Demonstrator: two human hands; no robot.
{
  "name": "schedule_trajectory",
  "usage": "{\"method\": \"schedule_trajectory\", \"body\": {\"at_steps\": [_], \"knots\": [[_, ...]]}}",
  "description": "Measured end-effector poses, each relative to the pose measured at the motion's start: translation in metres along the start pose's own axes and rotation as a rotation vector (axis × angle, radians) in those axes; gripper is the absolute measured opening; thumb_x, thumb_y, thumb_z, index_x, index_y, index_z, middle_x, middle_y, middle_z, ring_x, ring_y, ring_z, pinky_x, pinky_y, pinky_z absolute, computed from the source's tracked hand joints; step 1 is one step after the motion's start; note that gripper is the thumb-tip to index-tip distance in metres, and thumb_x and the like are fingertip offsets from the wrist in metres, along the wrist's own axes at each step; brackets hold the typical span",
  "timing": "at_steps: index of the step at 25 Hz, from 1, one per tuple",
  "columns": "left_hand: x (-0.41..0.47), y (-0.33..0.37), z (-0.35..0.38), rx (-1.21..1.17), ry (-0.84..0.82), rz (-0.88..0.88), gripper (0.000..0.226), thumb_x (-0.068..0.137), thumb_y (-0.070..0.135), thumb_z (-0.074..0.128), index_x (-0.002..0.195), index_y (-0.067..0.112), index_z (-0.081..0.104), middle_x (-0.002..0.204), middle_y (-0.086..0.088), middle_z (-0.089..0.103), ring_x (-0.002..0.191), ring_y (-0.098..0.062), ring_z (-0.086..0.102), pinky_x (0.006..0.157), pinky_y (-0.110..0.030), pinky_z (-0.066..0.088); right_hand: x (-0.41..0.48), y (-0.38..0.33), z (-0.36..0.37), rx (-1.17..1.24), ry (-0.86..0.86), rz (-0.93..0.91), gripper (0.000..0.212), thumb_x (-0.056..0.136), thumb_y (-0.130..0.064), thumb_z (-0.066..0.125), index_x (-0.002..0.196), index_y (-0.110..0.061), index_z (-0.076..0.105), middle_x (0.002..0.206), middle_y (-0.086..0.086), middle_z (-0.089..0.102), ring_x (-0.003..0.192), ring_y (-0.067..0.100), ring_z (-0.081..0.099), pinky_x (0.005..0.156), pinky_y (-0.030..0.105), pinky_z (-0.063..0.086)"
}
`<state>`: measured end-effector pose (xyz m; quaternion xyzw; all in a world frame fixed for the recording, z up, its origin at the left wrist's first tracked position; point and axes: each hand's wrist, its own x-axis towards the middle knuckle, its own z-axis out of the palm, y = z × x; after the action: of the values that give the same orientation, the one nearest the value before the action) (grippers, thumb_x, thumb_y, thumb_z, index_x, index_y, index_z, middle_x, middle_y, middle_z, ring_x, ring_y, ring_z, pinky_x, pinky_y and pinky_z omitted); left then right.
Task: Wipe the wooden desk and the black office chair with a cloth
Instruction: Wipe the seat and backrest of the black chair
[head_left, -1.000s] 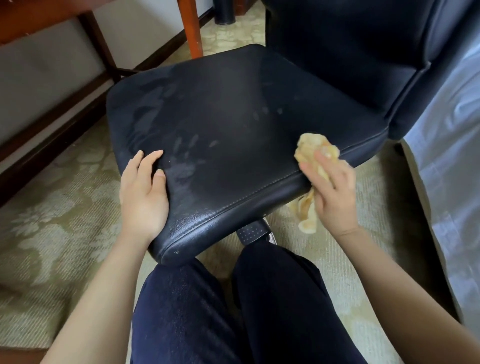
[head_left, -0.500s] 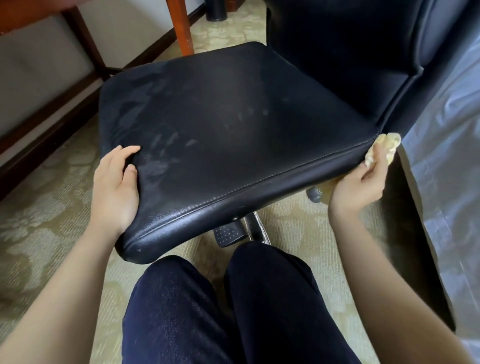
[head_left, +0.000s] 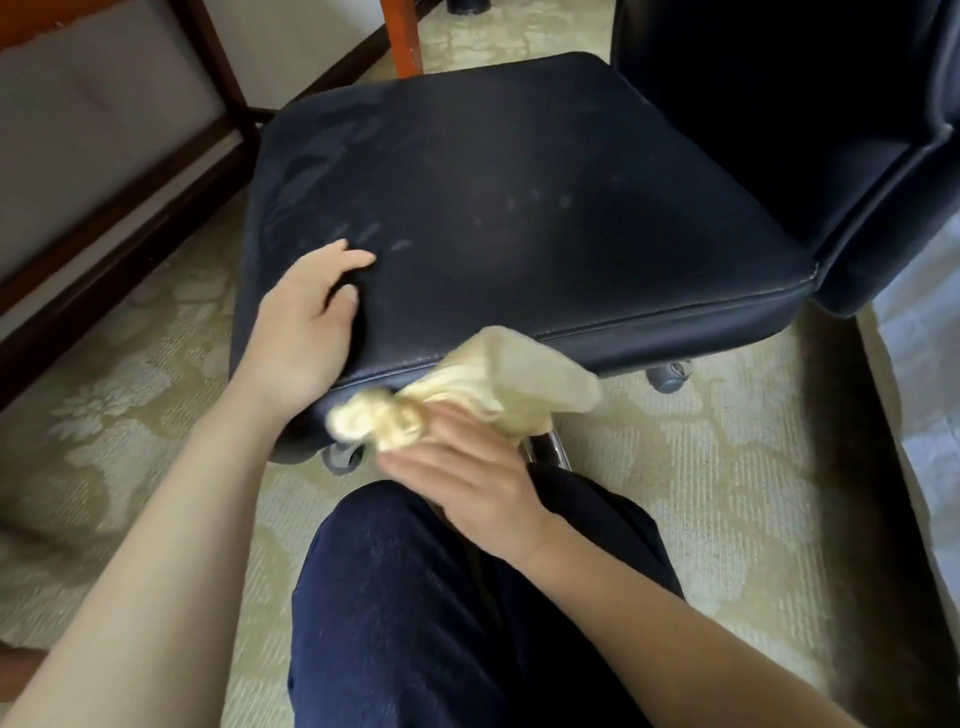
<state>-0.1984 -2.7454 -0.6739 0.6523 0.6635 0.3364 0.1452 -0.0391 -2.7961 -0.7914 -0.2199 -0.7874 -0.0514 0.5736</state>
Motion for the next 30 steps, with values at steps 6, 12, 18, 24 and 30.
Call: {"method": "schedule_trajectory", "body": {"at_steps": [6, 12, 18, 24, 30], "knots": [[-0.006, 0.015, 0.012, 0.255, -0.206, -0.006, 0.060, 0.096, 0.003, 0.009, 0.149, 0.028, 0.020, 0.158, 0.004, 0.014, 0.146, -0.015, 0.000, 0.118, -0.039, -0.001, 0.008, 0.025, -0.005, -0.116, -0.165, -0.285, 0.014, 0.082, -0.005, 0.073, 0.093, -0.013, 0.077, 0.097, -0.004, 0.073, 0.099, 0.016, 0.067, 0.087, 0.028, 0.052], [-0.026, 0.010, 0.024, 0.379, -0.105, 0.070, 0.058, 0.095, 0.049, 0.003, 0.148, 0.036, 0.020, 0.159, 0.011, 0.008, 0.145, -0.015, -0.013, 0.112, -0.039, -0.016, -0.010, 0.066, -0.068, -0.398, -0.136, -0.213, 0.037, 0.090, 0.003, 0.060, 0.123, -0.013, 0.055, 0.119, -0.003, 0.059, 0.094, 0.017, 0.051, 0.089, 0.026, 0.044], [-0.029, 0.007, 0.028, 0.492, -0.008, 0.127, 0.059, 0.095, 0.050, 0.006, 0.146, 0.032, 0.029, 0.157, 0.007, 0.021, 0.147, -0.021, -0.003, 0.114, -0.047, -0.007, -0.023, 0.109, -0.133, -0.653, -0.222, -0.049, 0.067, 0.069, 0.021, 0.066, 0.125, -0.010, 0.049, 0.126, 0.011, 0.046, 0.092, 0.035, 0.054, 0.072, 0.041, 0.047], [-0.021, -0.003, 0.023, 0.517, 0.032, 0.162, 0.055, 0.098, 0.042, 0.010, 0.144, 0.028, 0.036, 0.154, 0.003, 0.030, 0.146, -0.024, 0.008, 0.115, -0.051, 0.002, -0.021, 0.132, -0.200, -0.682, -0.149, 0.246, 0.038, 0.092, -0.003, 0.040, 0.130, -0.003, 0.045, 0.137, 0.020, 0.042, 0.119, 0.036, 0.042, 0.109, 0.030, 0.025], [-0.013, -0.011, 0.012, 0.478, 0.037, 0.111, 0.046, 0.102, 0.032, 0.021, 0.144, 0.022, 0.037, 0.154, -0.001, 0.030, 0.146, -0.023, 0.006, 0.113, -0.056, -0.004, -0.009, 0.091, -0.163, -0.592, 0.063, 0.458, 0.042, 0.084, 0.009, 0.045, 0.121, -0.005, 0.059, 0.129, 0.014, 0.055, 0.119, 0.032, 0.052, 0.106, 0.041, 0.034]]}}
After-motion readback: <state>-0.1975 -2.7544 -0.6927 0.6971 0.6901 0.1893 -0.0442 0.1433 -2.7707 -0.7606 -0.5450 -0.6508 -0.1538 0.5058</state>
